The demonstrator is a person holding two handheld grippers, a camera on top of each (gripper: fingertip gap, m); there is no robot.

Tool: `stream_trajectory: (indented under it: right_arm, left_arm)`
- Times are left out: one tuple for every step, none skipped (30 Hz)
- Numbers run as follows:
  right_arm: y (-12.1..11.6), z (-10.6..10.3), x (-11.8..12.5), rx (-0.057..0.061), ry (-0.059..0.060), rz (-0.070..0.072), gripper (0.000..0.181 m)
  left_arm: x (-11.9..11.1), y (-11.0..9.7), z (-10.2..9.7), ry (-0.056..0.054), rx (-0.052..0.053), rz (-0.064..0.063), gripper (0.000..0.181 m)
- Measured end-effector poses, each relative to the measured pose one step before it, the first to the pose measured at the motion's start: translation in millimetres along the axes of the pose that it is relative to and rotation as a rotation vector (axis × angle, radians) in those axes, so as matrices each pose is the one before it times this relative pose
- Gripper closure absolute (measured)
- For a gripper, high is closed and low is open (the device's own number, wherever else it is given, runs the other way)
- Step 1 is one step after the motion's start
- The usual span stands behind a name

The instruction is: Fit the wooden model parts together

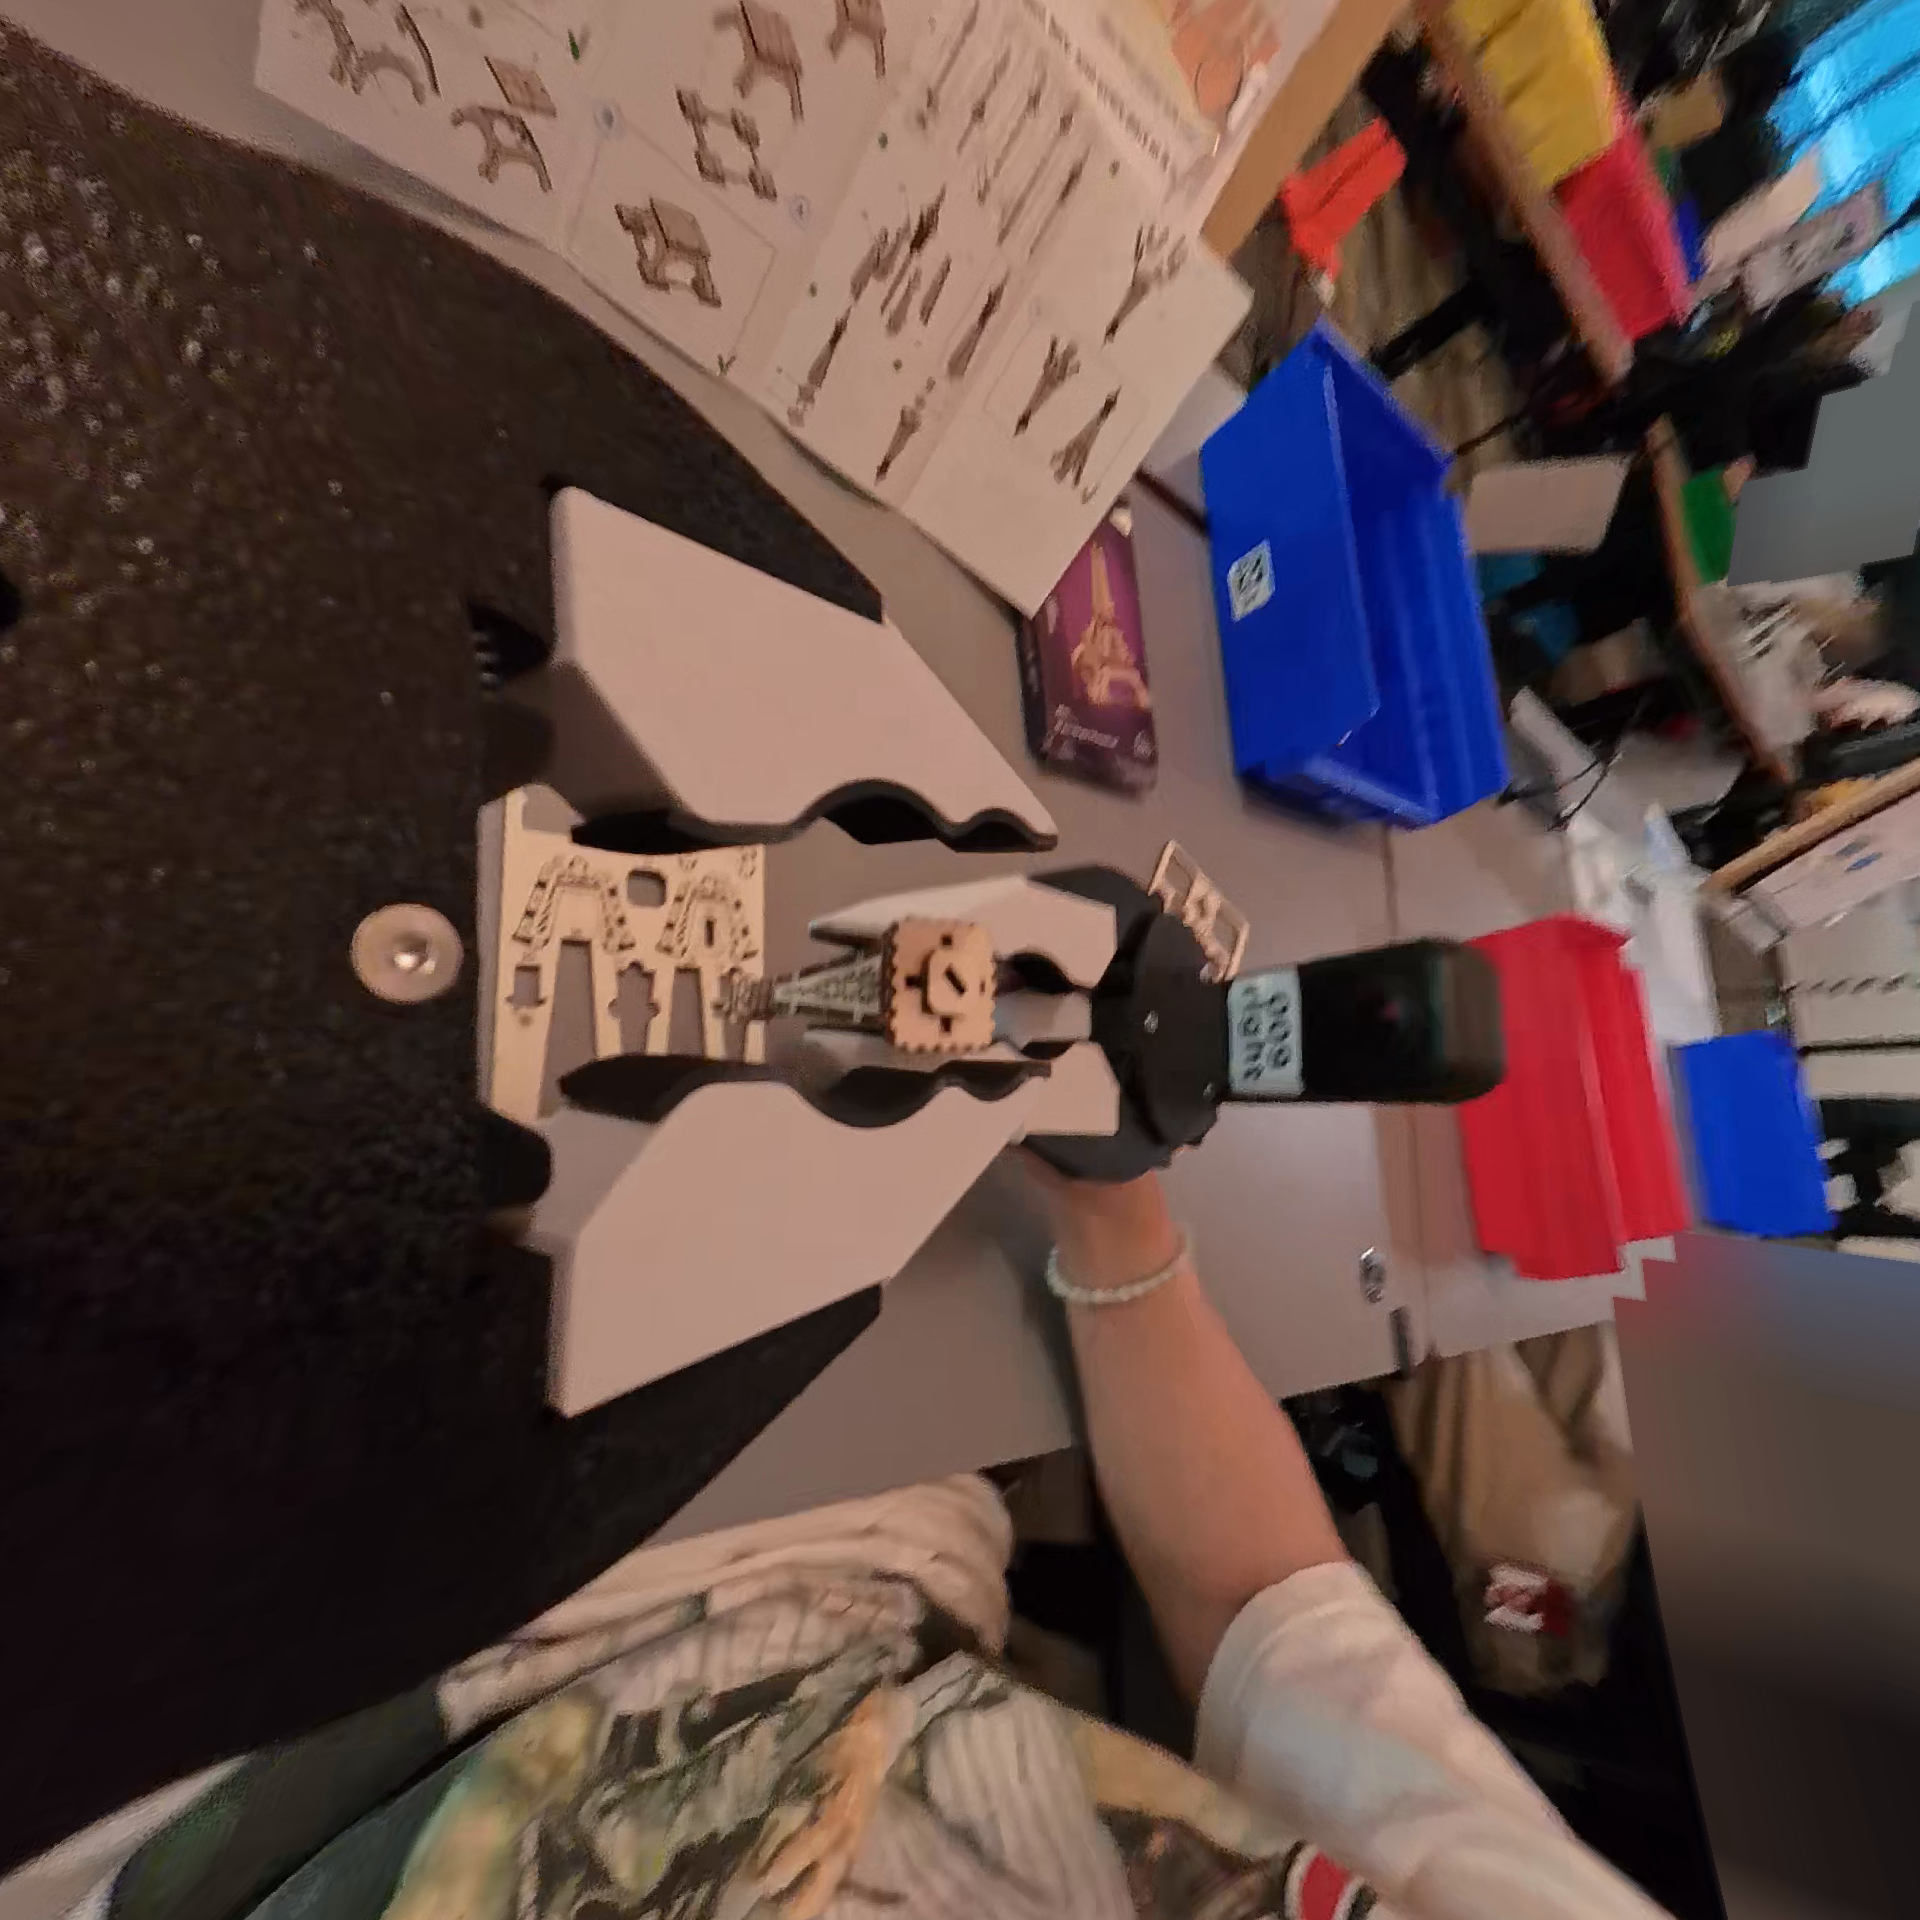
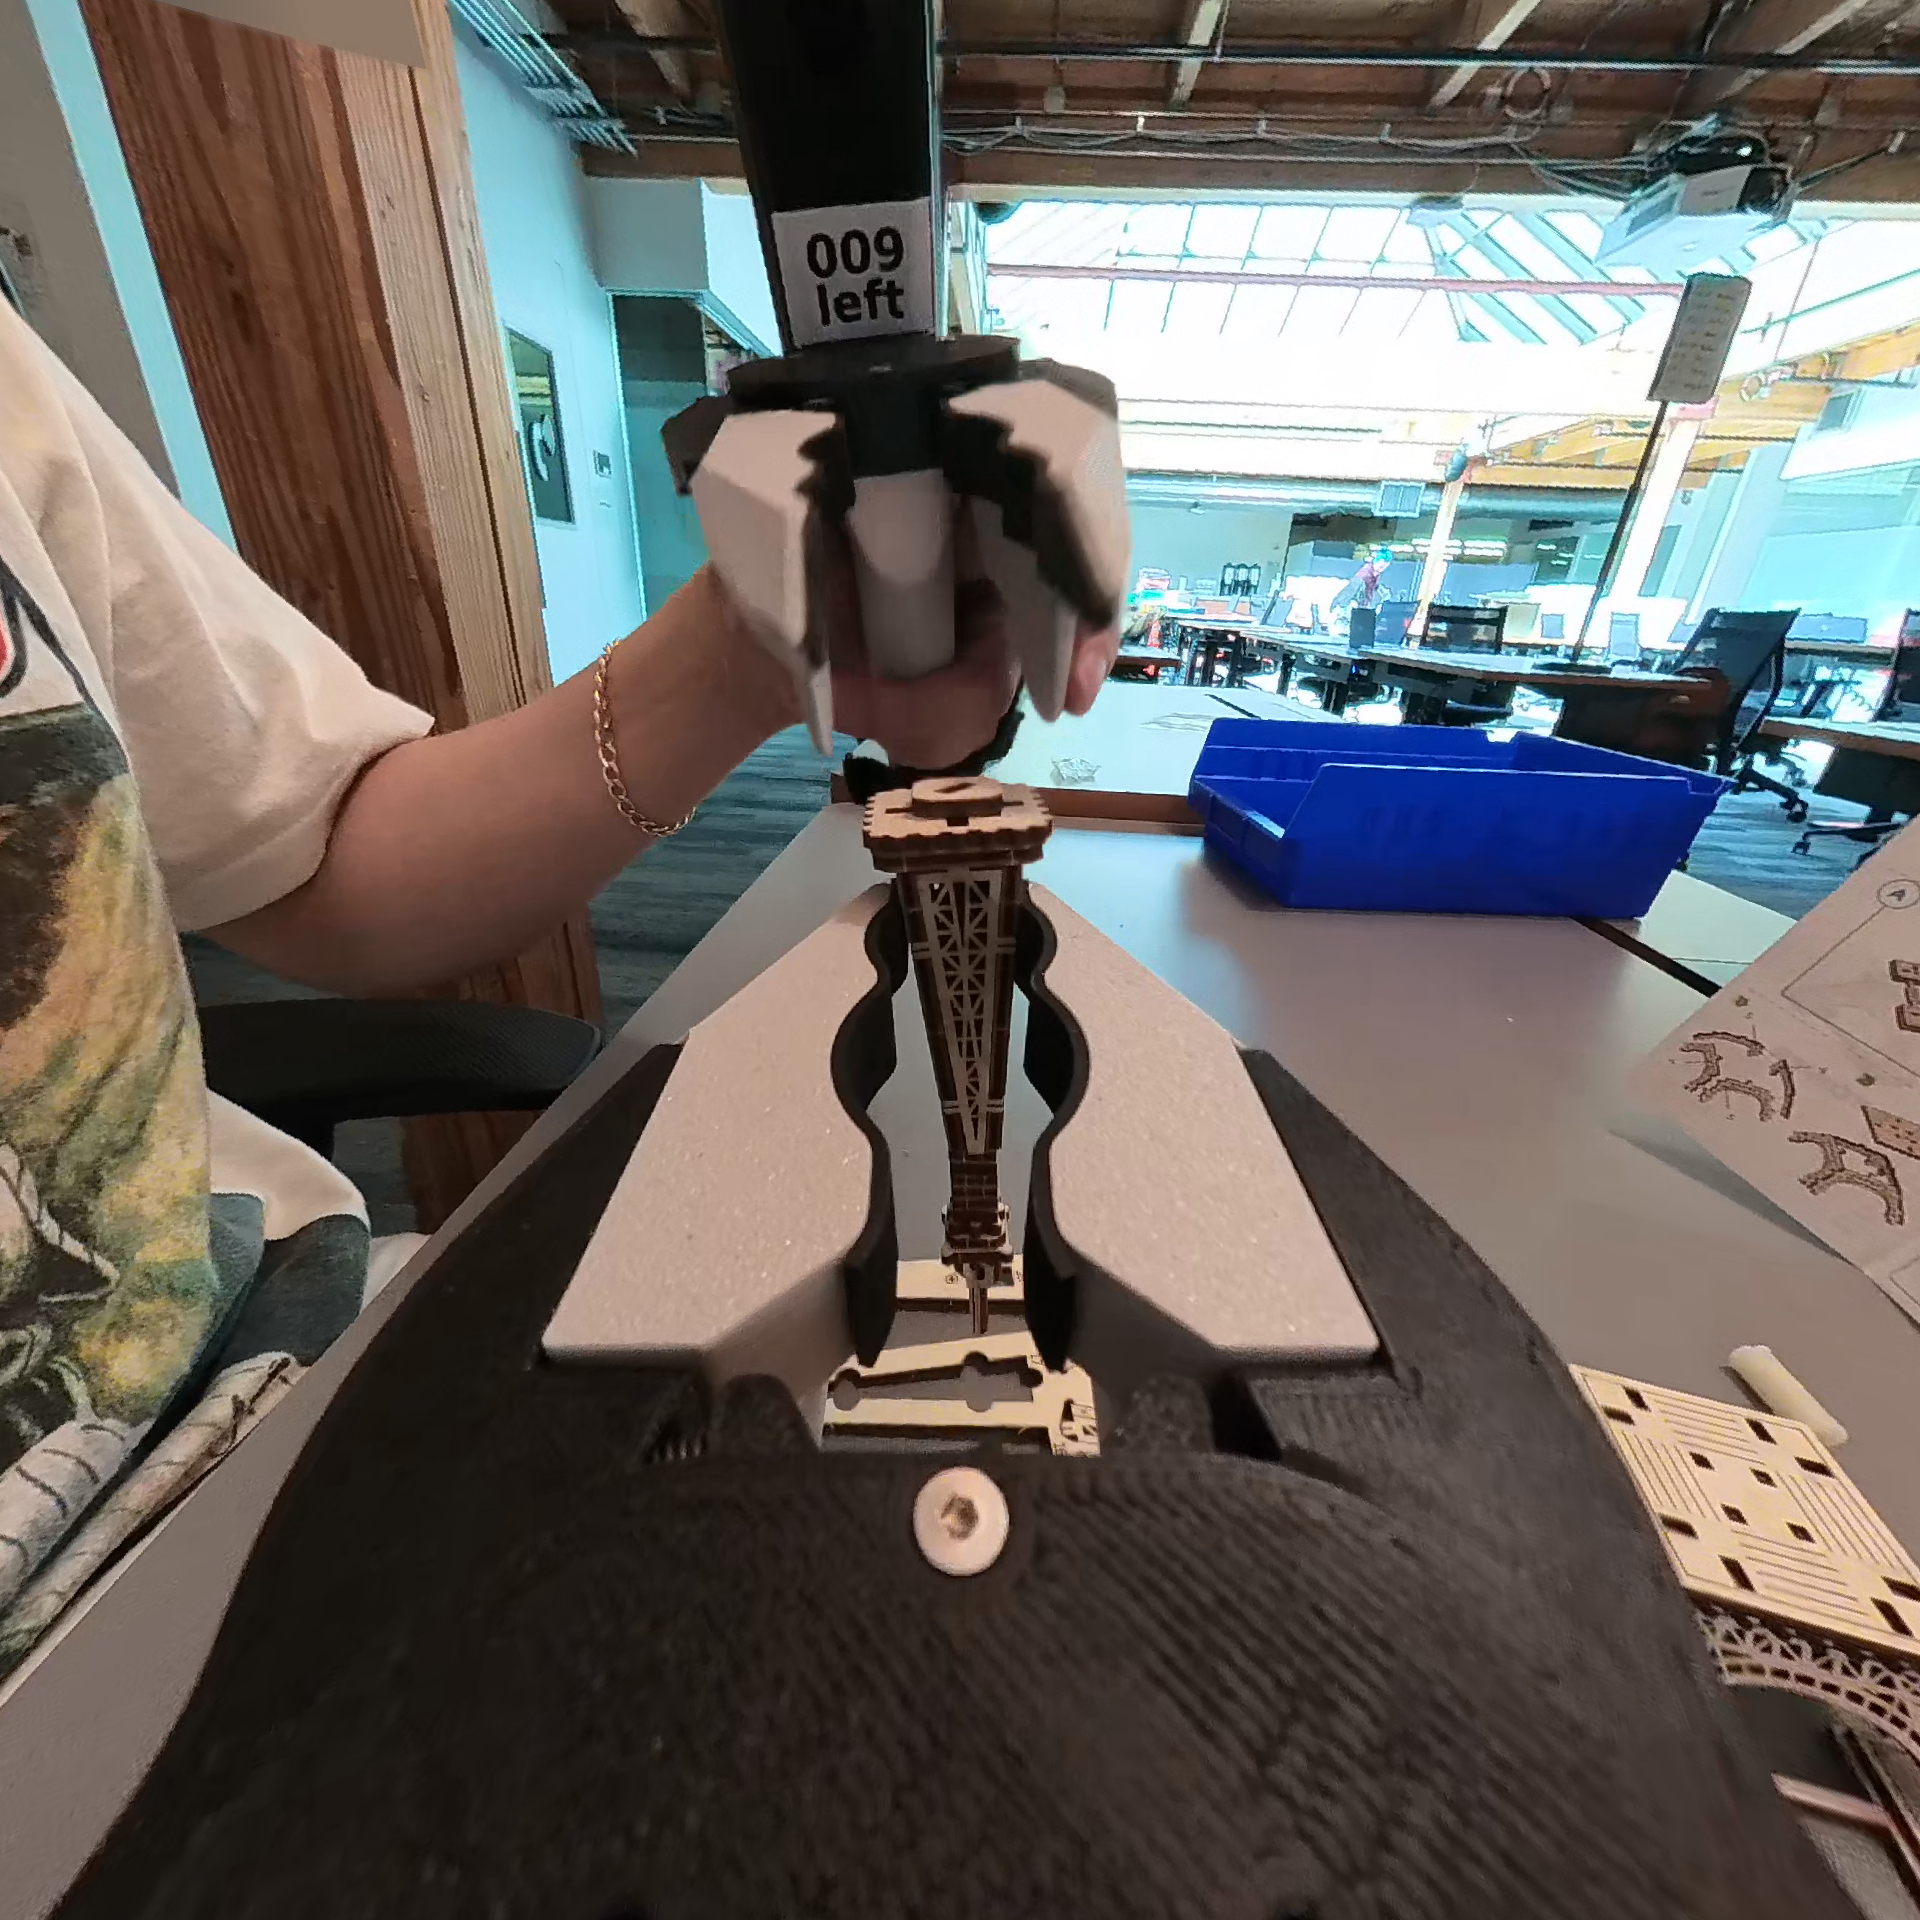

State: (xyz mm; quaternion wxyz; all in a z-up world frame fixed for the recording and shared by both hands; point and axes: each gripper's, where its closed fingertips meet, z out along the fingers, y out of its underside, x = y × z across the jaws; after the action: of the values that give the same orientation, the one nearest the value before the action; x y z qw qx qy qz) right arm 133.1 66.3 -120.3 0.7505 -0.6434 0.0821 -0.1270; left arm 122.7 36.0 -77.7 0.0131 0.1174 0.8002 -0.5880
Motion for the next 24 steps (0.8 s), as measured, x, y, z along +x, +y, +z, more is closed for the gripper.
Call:
stream_trajectory:
  right_arm:
    - [0.90, -0.54, 1.60, -0.0082, 0.0044, 0.0056, 0.165]
    - [1.53, -0.72, 1.83, -0.0120, 0.0066, 0.0016, 0.165]
    - [1.51, -0.61, 1.98, -0.0118, 0.0075, 0.0007, 0.165]
    - [1.47, -0.74, 2.12, -0.0103, 0.0079, 0.0034, 0.165]
    - [1.14, -0.92, 2.16, -0.0075, 0.0061, 0.0056, 0.165]
    - [0.41, -1.12, 1.97, -0.0006, 0.0052, 0.0054, 0.165]
    - [-0.15, -1.37, 1.89, 0.0022, 0.0039, 0.0063, 0.165]
    - [0.20, -1.47, 2.21, -0.0004, 0.0045, 0.0057, 0.165]
    - [0.06, -1.80, 3.02, 0.0003, 0.0100, 0.0026, 0.165]
    - [0.20, -2.20, 3.53, 0.0004, 0.0119, 0.0045, 0.165]
    - [0.21, -2.16, 3.55, 0.0002, 0.0096, 0.0091, 0.165]
    - [0.16, -2.22, 3.88, -0.0004, 0.0119, 0.0112, 0.165]
    - [0.24, -1.97, 4.04, -0.0016, 0.0138, 0.0083, 0.165]
    - [0.64, -1.75, 3.34, -0.0034, 0.0119, 0.0036, 0.165]
    - [0.77, -1.26, 2.56, -0.0025, 0.0074, 0.0019, 0.165]
    - [1.05, -0.93, 2.31, -0.0028, 0.0072, 0.0031, 0.165]
    - [1.23, -0.75, 2.87, -0.0019, 0.0109, 0.0037, 0.165]
    - [1.19, -0.59, 2.28, -0.0003, 0.0075, 0.0068, 0.165]
    - [0.60, -0.58, 1.90, 0.0021, 0.0039, 0.0127, 0.165]
    - [-0.27, -0.56, 1.80, 0.0057, 0.0033, 0.0147, 0.164]
    - [-1.28, -0.86, 1.20, 0.0112, 0.0021, 0.0098, 0.164]
    - [-1.19, -1.02, 1.40, 0.0100, 0.0048, 0.0032, 0.165]
    - [-0.37, -1.02, 2.22, 0.0032, 0.0100, -0.0013, 0.165]
    - [-0.48, -1.18, 2.32, 0.0024, 0.0108, -0.0021, 0.165]
  left_arm:
    - [-9.36, -4.17, -3.97, -0.0419, 0.0398, -0.0075, 0.143]
    - [-13.33, -3.00, -4.11, -0.0583, 0.0410, -0.0110, 0.143]
    - [-18.30, -0.45, -3.90, -0.0802, 0.0388, -0.0155, 0.144]
    - [-22.10, 3.14, -3.25, -0.0949, 0.0303, -0.0205, 0.142]
    - [-23.08, 5.84, -2.13, -0.0953, 0.0259, -0.0261, 0.141]
    - [-23.61, 7.37, -0.97, -0.0948, 0.0256, -0.0296, 0.138]
    - [-23.16, 8.45, -0.27, -0.0908, 0.0216, -0.0269, 0.134]
    - [-22.58, 8.70, 0.15, -0.0855, 0.0185, -0.0090, 0.130]
    - [-22.92, 9.25, 0.25, -0.0862, 0.0114, 0.0115, 0.130]
    - [-22.94, 10.16, 0.52, -0.0858, 0.0003, 0.0258, 0.129]
    - [-22.43, 11.45, 1.13, -0.0839, -0.0126, 0.0368, 0.127]
    - [-19.83, 12.96, 1.70, -0.0718, -0.0270, 0.0397, 0.126]
    - [-16.82, 12.62, 1.63, -0.0618, -0.0325, 0.0424, 0.125]
    - [-15.13, 10.98, 0.91, -0.0647, -0.0294, 0.0415, 0.124]
    - [-11.95, 8.27, -0.17, -0.0566, -0.0187, 0.0343, 0.123]
    - [-8.21, 6.17, -1.32, -0.0445, -0.0092, 0.0220, 0.122]
    - [-6.18, 5.48, -2.34, -0.0396, -0.0114, 0.0126, 0.122]
    - [-3.65, 4.65, -2.35, -0.0255, -0.0169, 0.0179, 0.122]
    - [-2.86, 3.63, -2.30, -0.0212, -0.0240, 0.0257, 0.122]
    - [-3.34, 3.65, -1.93, -0.0261, -0.0288, 0.0274, 0.123]
    - [-1.35, 3.74, -1.01, -0.0141, -0.0294, 0.0238, 0.122]
    - [0.19, 2.84, 0.08, -0.0053, -0.0265, 0.0146, 0.122]
    - [0.95, 1.86, 1.01, -0.0006, -0.0242, 0.0092, 0.122]
    - [1.31, 0.94, 1.24, -0.0007, -0.0200, 0.0141, 0.122]
